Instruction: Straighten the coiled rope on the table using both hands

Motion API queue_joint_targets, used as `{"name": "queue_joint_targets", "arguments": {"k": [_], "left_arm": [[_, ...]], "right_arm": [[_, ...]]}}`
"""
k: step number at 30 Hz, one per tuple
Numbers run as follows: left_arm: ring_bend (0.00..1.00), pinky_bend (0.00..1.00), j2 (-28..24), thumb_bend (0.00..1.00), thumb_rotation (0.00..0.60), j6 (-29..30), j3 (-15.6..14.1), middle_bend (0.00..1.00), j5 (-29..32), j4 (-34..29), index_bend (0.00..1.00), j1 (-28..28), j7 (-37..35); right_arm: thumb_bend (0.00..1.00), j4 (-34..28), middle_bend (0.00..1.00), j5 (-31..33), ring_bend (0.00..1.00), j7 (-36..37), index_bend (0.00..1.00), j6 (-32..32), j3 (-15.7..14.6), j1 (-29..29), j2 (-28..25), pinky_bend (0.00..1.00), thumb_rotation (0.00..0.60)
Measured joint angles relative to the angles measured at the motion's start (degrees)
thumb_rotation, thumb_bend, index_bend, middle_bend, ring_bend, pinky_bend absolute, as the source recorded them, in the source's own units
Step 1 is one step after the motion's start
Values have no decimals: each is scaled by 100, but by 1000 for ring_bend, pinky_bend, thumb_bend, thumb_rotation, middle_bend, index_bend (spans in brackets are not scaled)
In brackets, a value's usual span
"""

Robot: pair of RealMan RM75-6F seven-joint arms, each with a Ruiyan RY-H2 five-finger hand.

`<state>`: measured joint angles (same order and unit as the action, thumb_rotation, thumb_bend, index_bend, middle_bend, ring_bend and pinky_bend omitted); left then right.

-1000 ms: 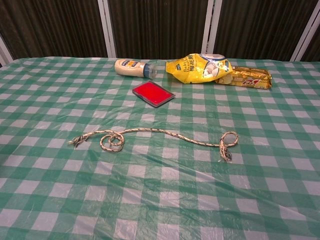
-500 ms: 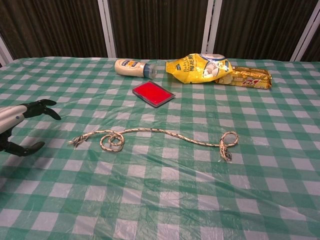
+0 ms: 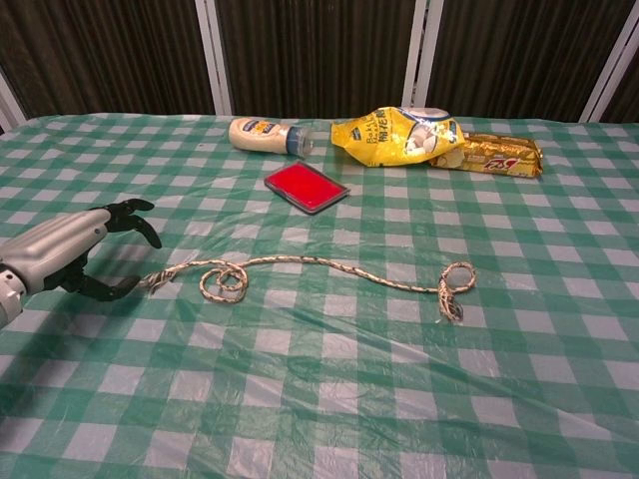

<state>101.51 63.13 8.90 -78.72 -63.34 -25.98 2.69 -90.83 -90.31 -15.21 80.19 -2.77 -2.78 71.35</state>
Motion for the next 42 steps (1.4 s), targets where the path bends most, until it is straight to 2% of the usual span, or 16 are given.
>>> {"name": "queue_joint_targets", "arguments": {"k": [12, 26, 33, 42], "left_arm": [[0, 74, 160, 426, 600, -9, -62, 50, 73, -25, 363, -102, 226], [0, 78, 367, 427, 600, -32, -88, 88, 194, 312, 503, -166, 256], [0, 78, 415, 470, 600, 34, -99, 102, 178, 396, 602, -183, 232], [2, 89, 341, 470, 600, 233, -151, 118, 8, 358, 626, -172, 78]], "right_arm": [[413, 6, 0, 21, 0, -7, 0, -31, -13, -16, 2, 0, 600], [414, 10, 0, 44, 0, -6, 0, -20, -8, -17, 7, 0, 600], [413, 19, 0, 55, 0, -35, 0, -42, -13, -26, 24, 0, 600], [413, 123, 0, -106, 0, -51, 19, -243, -27, -210, 165, 0, 600]]}}
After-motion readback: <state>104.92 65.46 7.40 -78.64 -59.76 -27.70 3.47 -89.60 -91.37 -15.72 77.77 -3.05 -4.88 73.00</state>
